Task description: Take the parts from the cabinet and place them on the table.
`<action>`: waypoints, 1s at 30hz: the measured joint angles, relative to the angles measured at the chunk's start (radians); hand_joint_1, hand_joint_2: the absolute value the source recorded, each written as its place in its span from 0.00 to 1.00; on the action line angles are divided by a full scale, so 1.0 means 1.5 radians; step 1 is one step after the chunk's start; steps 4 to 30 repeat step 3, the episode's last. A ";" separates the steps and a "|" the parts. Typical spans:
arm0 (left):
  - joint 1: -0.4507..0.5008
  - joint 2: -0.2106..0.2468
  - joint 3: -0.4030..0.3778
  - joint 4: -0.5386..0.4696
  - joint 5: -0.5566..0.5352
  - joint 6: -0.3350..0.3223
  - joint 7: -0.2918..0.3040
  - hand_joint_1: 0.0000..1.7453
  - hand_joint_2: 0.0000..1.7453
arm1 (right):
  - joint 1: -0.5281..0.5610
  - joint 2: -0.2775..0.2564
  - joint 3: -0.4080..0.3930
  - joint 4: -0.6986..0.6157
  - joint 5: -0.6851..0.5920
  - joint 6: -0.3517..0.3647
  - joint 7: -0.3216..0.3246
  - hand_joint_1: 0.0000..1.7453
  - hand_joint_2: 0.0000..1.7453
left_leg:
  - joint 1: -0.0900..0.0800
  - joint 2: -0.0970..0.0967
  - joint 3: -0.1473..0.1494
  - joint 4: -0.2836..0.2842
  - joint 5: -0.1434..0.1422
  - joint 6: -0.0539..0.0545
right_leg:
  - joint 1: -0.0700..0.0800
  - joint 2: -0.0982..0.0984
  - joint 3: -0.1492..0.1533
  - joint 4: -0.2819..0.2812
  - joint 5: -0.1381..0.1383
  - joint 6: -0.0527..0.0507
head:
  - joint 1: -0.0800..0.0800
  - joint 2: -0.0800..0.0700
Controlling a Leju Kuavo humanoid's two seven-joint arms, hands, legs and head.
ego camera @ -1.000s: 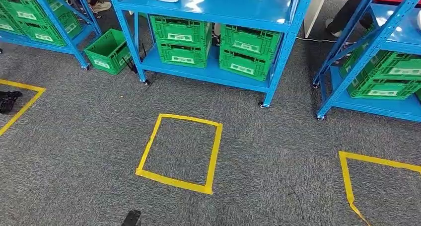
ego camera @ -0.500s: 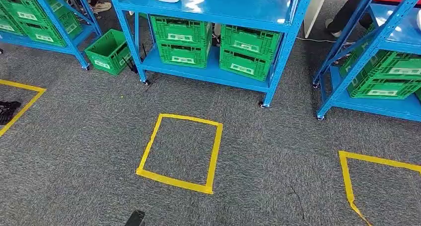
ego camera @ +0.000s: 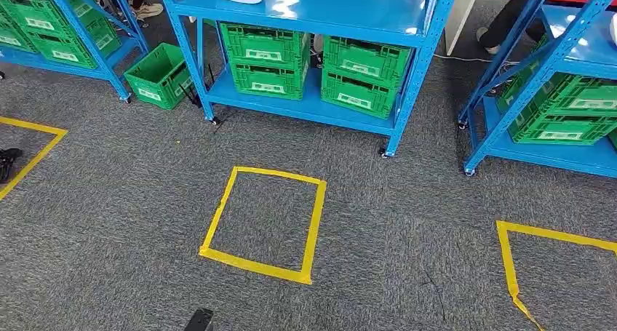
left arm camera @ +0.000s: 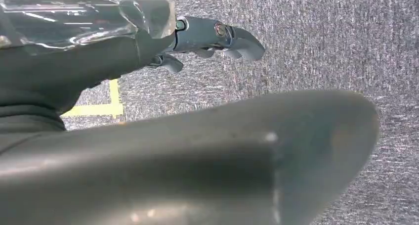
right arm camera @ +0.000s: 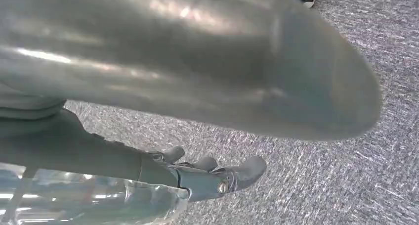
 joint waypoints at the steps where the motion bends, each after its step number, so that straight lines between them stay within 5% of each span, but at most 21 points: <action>1: 0.000 0.000 0.000 0.000 0.000 0.000 0.000 0.00 0.00 | 0.000 0.000 0.000 0.000 0.000 0.000 0.000 0.00 0.00 | 0.000 0.000 0.000 0.000 0.000 0.000 | 0.000 0.000 0.000 0.000 0.000 0.000 | 0.000 0.000; 30: 0.000 0.000 0.000 0.000 0.000 0.000 0.000 0.00 0.00 | 0.000 0.000 0.001 0.000 0.000 0.000 0.000 0.00 0.00 | 0.000 0.000 0.000 0.000 0.000 0.000 | 0.000 0.000 0.000 0.000 0.000 0.000 | 0.000 0.000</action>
